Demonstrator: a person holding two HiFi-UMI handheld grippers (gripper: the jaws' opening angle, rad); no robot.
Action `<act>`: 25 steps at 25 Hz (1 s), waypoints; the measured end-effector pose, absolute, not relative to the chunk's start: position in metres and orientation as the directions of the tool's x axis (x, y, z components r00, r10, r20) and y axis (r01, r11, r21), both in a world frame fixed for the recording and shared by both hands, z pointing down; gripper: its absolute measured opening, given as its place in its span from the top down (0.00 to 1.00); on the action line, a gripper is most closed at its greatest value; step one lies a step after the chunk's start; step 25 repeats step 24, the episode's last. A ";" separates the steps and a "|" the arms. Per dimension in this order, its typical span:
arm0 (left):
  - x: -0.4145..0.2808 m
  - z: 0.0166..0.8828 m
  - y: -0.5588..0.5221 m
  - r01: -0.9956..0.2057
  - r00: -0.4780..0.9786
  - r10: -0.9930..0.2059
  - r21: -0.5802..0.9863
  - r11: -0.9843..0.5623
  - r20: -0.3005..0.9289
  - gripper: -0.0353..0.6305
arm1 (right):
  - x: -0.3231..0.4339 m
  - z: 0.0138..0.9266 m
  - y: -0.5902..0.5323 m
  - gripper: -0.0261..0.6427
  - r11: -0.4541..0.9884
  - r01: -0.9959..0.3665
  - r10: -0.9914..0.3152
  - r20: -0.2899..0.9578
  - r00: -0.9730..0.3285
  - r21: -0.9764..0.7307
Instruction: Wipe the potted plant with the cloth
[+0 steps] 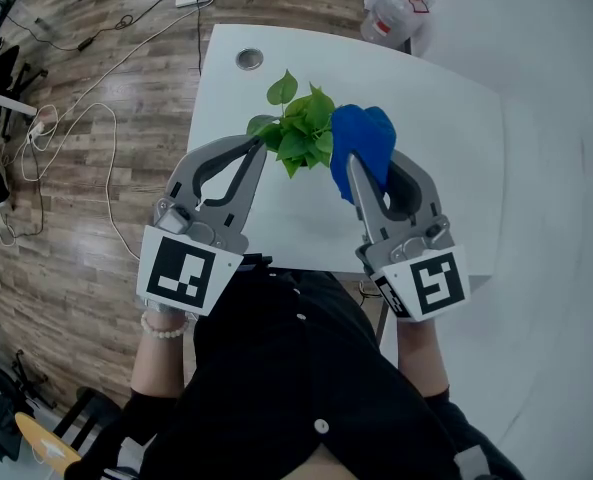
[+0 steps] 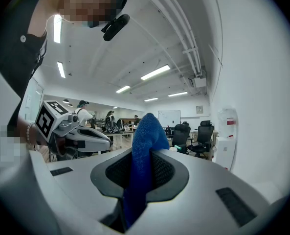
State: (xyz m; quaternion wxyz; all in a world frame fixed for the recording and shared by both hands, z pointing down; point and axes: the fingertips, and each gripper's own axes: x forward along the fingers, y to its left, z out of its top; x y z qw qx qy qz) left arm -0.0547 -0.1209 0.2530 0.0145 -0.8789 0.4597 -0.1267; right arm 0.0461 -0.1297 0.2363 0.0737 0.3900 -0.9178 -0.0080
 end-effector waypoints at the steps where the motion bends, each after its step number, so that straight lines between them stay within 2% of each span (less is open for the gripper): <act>1: -0.055 0.253 -0.121 -0.804 0.545 -0.811 -0.141 -0.577 0.210 0.93 | 0.046 0.236 -0.130 0.83 0.696 -0.715 -0.717 0.129 -0.685 0.073; 25: -0.060 0.256 -0.122 -0.814 0.544 -0.815 -0.112 -0.570 0.200 0.93 | 0.037 0.241 -0.126 0.83 0.711 -0.697 -0.702 0.154 -0.696 0.092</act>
